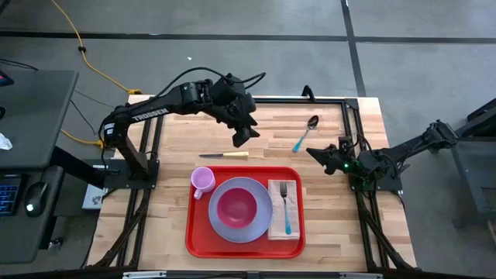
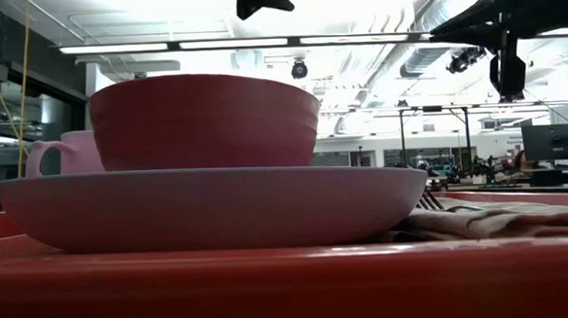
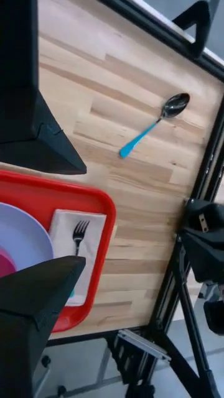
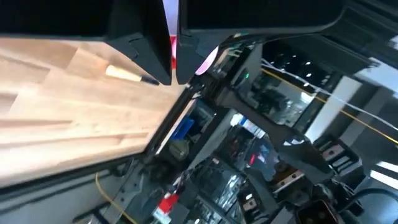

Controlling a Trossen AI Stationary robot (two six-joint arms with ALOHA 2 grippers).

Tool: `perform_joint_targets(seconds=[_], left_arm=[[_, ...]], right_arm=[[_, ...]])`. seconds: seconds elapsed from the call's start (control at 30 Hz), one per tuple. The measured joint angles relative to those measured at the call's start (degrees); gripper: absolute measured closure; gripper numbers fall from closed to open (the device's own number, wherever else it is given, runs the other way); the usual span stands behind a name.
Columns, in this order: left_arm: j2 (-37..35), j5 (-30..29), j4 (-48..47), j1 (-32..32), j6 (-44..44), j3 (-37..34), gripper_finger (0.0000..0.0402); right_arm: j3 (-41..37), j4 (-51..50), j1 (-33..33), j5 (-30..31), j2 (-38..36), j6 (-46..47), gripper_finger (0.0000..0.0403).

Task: Set up tray
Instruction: Put the blue spoon on the brown napkin to the left of the blue fork

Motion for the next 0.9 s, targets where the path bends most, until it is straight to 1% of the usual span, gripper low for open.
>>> perform_joint_targets(seconds=[0.1,0.17,0.27,0.33,0.47,0.6,0.7,0.8,0.9], left_arm=[[-0.1,-0.1,0.3,-1.0,0.8,-0.1,0.0147],[-0.4,0.2,2.1,-1.4,0.7,-1.2,0.0147],[-2.7,2.3,7.5,-1.4,-0.3,-5.8,0.0147],[-5.6,4.2,12.3,-1.4,-1.2,-10.9,0.0147],[-12.8,4.6,23.3,-1.4,-5.0,-23.9,0.0147],[-22.7,4.4,34.4,-1.4,-9.7,-37.9,0.0147],[-30.0,2.9,42.7,-1.4,-12.7,-47.6,0.0147],[-36.6,1.8,50.0,-1.4,-15.4,-55.5,0.0147],[-41.8,1.0,54.3,-1.4,-17.0,-61.5,0.0147]], right_arm=[[0.0,-0.1,0.0,1.4,0.0,-2.4,0.0403],[0.0,0.0,0.0,2.5,0.0,-3.7,0.0403],[0.0,-0.1,0.0,3.8,0.0,-5.3,0.0403],[0.0,-0.2,0.0,4.2,0.0,-5.9,0.0403],[0.1,-0.6,0.0,4.4,0.2,-6.2,0.0403],[0.1,-1.9,-0.1,5.2,0.2,-6.2,0.0403],[0.1,-2.3,-0.4,5.9,0.2,-6.3,0.0403],[0.1,-2.7,-1.4,5.8,0.2,-6.5,0.0403],[0.1,-2.6,-2.9,4.5,0.2,-6.6,0.0403]])
